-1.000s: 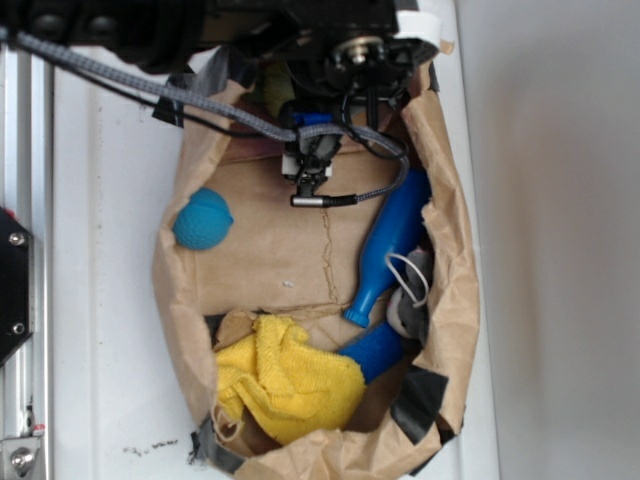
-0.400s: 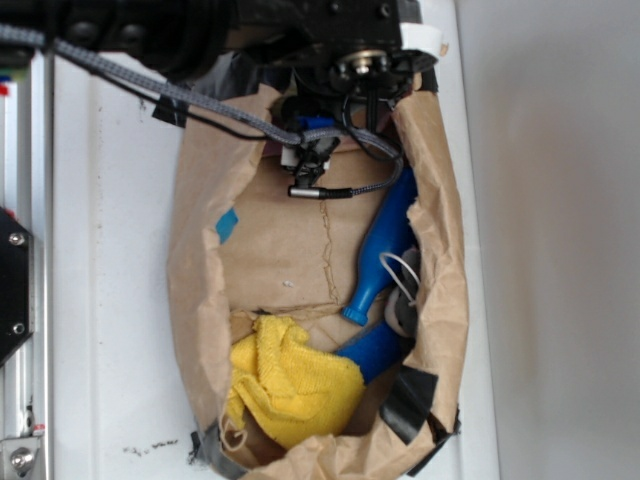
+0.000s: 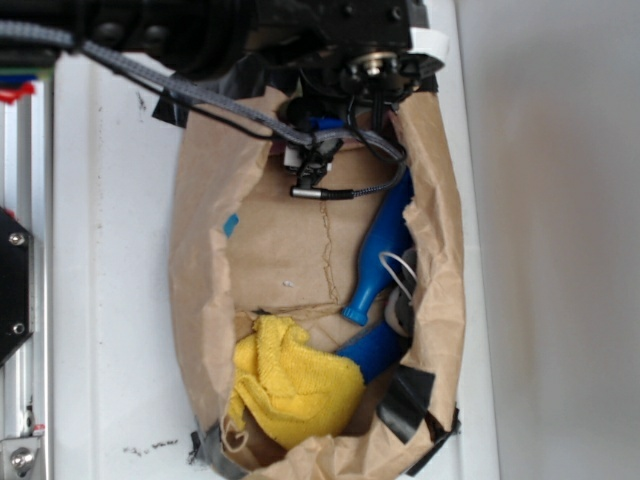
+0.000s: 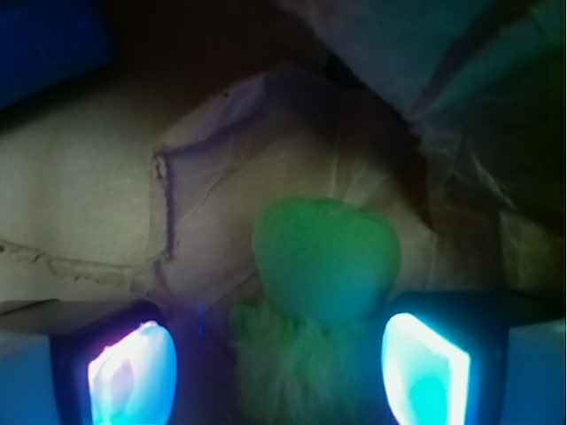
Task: Grab the green animal.
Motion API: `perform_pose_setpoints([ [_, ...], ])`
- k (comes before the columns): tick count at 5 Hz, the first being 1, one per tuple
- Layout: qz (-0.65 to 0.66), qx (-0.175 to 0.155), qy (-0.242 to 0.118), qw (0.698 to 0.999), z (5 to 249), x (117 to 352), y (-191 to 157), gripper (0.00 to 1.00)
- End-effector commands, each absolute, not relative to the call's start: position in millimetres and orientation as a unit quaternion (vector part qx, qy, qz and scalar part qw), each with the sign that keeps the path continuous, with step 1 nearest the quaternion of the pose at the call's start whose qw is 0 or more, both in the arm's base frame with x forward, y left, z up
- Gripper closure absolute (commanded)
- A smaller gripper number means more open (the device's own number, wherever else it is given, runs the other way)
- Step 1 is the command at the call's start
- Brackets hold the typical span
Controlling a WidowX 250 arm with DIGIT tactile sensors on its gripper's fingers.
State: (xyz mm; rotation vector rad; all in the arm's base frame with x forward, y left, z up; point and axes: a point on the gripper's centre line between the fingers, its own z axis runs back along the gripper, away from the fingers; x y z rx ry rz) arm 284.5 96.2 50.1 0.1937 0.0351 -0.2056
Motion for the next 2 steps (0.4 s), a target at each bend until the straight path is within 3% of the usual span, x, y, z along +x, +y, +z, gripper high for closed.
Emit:
perform_pose_setpoints([
  [1,-0.108,0.100,0.010,0.989,39,301,116,0.00],
  [2,-0.126,0.098,0.014,0.987,22,304,120,0.00],
])
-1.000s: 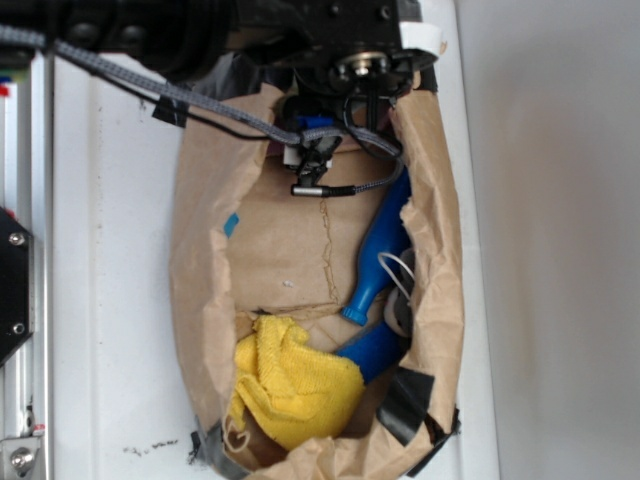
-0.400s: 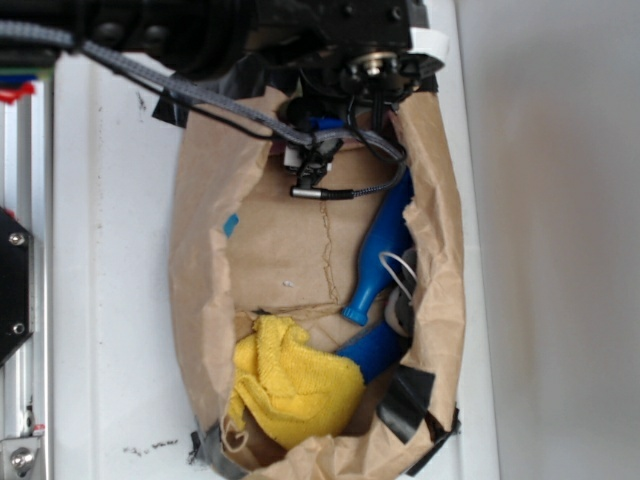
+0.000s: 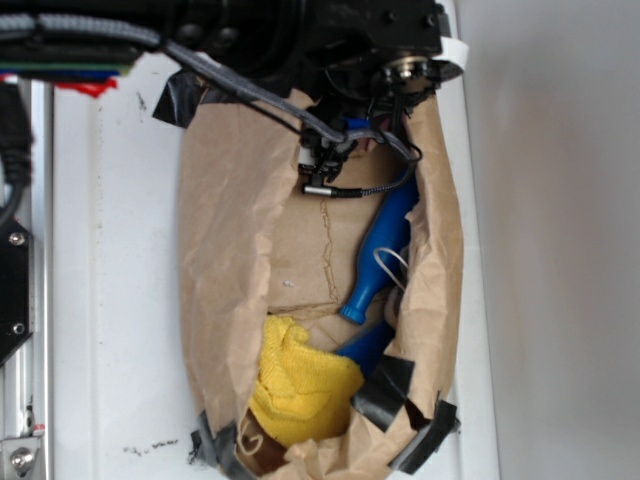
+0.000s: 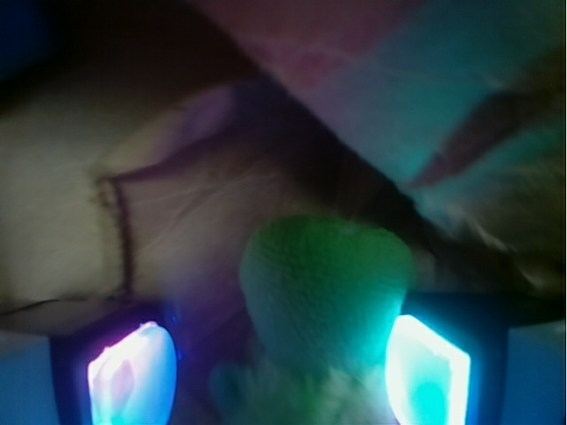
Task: Grab the green animal.
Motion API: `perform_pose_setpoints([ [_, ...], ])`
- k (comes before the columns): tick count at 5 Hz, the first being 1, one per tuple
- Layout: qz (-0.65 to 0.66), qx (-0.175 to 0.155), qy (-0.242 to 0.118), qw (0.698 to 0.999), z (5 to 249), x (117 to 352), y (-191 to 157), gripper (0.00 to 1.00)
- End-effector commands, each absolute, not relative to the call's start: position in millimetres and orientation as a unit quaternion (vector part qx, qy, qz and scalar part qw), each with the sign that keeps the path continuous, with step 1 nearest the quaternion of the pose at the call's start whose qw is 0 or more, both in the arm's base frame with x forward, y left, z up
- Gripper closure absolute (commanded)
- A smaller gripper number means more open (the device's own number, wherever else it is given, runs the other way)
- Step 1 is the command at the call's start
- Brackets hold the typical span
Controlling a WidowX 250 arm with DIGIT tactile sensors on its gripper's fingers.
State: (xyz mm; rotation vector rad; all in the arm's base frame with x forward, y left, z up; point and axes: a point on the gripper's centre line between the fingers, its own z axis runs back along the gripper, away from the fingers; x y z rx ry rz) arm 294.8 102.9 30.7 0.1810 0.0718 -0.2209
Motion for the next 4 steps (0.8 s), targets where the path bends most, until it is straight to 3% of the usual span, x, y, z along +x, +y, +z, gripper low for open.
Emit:
perform_pose_setpoints([
  [1,-0.139,0.067,0.008,0.988,22.7,300.3,119.0,0.00],
  [2,-0.141,0.058,0.002,0.988,25.0,297.8,118.6,1.00],
  [4,-0.147,0.055,0.000,0.988,27.2,294.5,117.7,1.00],
])
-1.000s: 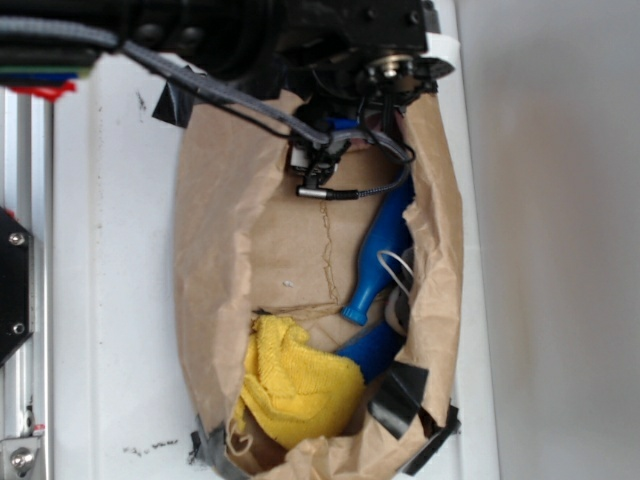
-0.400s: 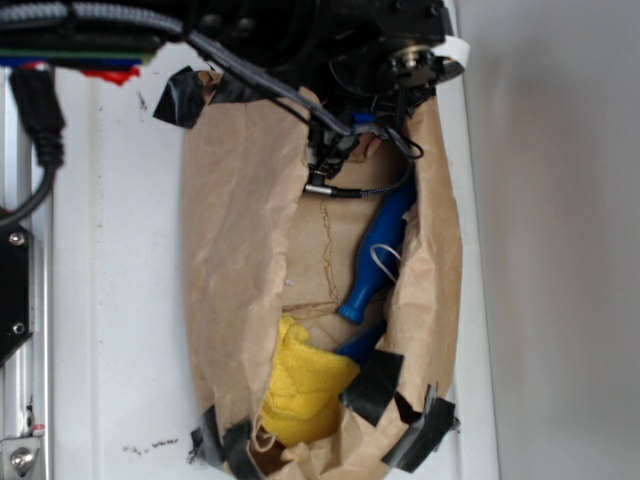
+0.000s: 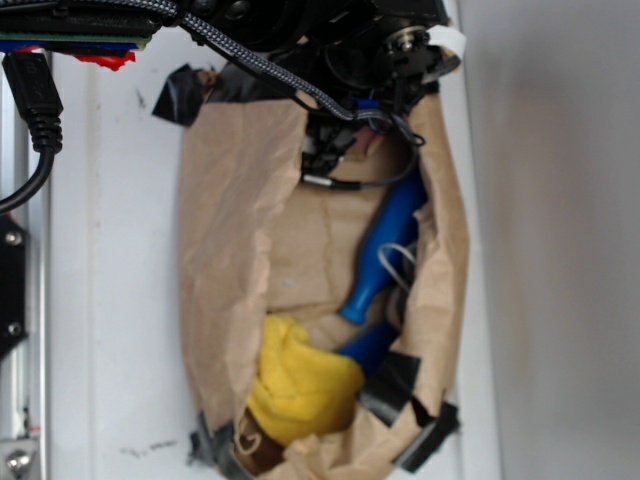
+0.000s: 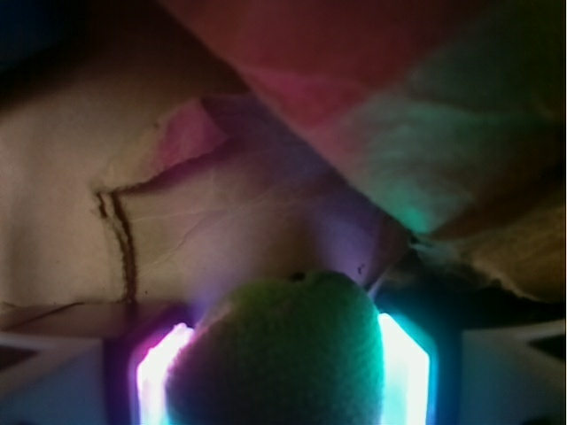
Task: Grab the green animal.
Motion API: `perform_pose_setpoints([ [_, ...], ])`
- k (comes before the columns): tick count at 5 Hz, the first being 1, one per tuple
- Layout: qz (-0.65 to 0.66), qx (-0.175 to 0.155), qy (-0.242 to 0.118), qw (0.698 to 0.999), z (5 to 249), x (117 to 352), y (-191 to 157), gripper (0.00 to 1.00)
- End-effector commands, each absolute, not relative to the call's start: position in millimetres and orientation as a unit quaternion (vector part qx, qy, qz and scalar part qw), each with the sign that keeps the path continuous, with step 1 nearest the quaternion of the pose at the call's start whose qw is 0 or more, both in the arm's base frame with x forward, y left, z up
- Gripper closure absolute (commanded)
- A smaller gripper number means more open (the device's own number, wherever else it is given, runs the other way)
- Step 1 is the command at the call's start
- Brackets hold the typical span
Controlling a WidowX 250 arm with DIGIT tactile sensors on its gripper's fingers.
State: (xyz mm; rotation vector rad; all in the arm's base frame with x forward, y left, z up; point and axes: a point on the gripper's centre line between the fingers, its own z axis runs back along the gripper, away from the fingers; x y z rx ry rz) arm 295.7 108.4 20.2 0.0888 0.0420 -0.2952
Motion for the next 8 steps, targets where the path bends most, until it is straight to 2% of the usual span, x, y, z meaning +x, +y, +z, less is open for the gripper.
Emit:
perform_pose_setpoints([
  [1,-0.151,0.053,-0.001,0.987,29,293,116,1.00],
  [2,-0.156,0.036,-0.008,0.987,46,284,108,1.00],
  [4,-0.173,-0.101,-0.056,0.978,121,249,48,1.00],
  [5,-0.175,-0.112,-0.062,0.976,148,249,28,1.00],
  [6,-0.176,-0.145,-0.058,0.972,182,254,17,1.00],
  [7,-0.170,-0.159,-0.054,0.971,204,259,14,1.00],
  [8,-0.150,-0.150,-0.068,0.975,220,267,16,1.00],
])
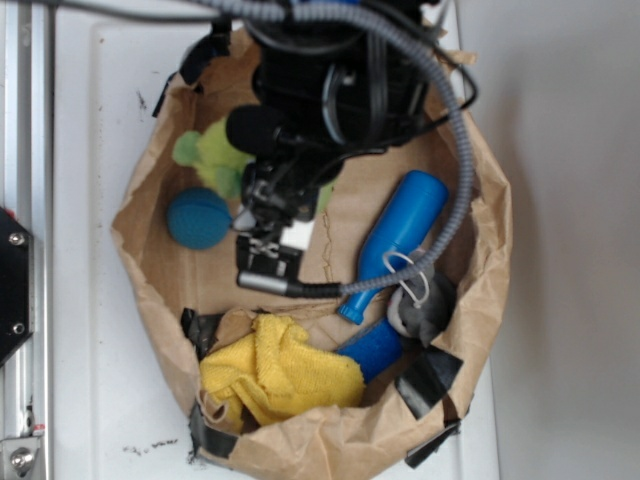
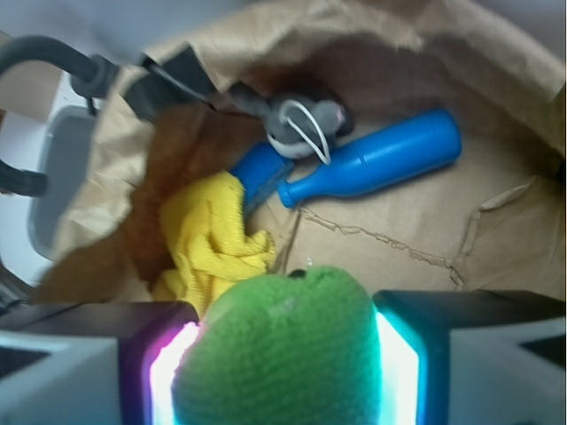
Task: Grab the green animal.
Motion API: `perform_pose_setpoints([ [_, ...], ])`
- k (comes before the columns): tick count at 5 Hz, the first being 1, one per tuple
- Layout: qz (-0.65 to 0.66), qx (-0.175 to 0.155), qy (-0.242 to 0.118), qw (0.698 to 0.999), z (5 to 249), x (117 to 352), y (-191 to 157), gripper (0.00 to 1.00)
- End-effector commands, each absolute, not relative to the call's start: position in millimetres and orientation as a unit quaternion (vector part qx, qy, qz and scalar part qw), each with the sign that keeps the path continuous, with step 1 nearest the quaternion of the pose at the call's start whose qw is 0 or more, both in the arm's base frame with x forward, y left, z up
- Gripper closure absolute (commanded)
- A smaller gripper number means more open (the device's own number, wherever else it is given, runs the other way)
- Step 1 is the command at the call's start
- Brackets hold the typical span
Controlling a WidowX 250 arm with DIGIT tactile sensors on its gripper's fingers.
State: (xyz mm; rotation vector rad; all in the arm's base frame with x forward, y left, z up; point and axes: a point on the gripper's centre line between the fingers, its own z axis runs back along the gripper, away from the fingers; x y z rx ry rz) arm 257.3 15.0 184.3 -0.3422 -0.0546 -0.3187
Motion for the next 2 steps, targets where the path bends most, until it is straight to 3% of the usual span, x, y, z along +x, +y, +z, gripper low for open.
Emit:
perform_pose_setpoints([
  [1,-0.143,-0.154,-0.067,0.975,224.4,268.9,16.0,1.00],
  [2,-0.155,-0.088,-0.069,0.982,221.0,268.9,12.5,0.00],
])
